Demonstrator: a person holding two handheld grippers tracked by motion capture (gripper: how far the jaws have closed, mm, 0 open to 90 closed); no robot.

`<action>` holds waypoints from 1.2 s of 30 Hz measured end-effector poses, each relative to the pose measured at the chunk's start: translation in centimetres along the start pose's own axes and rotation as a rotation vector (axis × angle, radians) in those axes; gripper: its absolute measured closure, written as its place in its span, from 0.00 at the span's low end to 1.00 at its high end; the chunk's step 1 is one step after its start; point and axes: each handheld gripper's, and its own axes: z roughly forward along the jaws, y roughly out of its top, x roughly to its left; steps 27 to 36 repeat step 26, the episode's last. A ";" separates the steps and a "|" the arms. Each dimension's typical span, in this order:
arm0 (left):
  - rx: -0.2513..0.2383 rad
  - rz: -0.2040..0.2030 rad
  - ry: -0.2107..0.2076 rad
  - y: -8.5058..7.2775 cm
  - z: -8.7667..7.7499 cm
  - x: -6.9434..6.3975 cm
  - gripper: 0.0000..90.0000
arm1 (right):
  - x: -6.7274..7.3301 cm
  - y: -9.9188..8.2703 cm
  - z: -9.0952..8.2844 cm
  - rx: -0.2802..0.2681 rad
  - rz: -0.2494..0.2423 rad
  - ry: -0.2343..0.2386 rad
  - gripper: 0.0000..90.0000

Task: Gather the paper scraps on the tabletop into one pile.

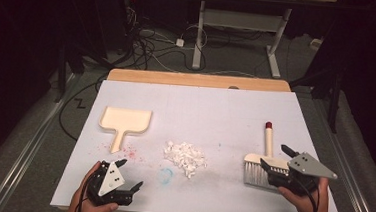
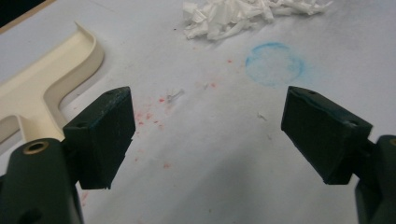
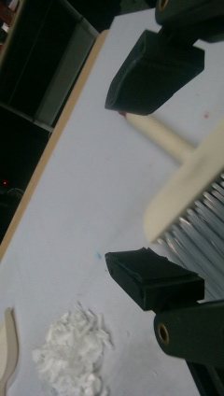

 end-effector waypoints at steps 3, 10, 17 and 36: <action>-0.014 0.006 0.007 0.1 -0.1 -0.2 0.18 | 1.1 -1.3 -0.5 0.007 -0.004 -0.006 0.25; -0.013 0.007 0.013 0.0 -0.1 -0.2 0.18 | 2.0 -1.6 -1.3 0.000 -0.058 -0.021 0.24; -0.006 0.009 0.010 0.0 0.0 -0.1 0.18 | 2.3 -1.8 -0.6 0.021 -0.072 -0.009 0.24; 0.000 0.002 0.013 0.1 0.4 0.0 0.18 | 2.1 -1.7 -0.8 0.007 -0.071 -0.020 0.24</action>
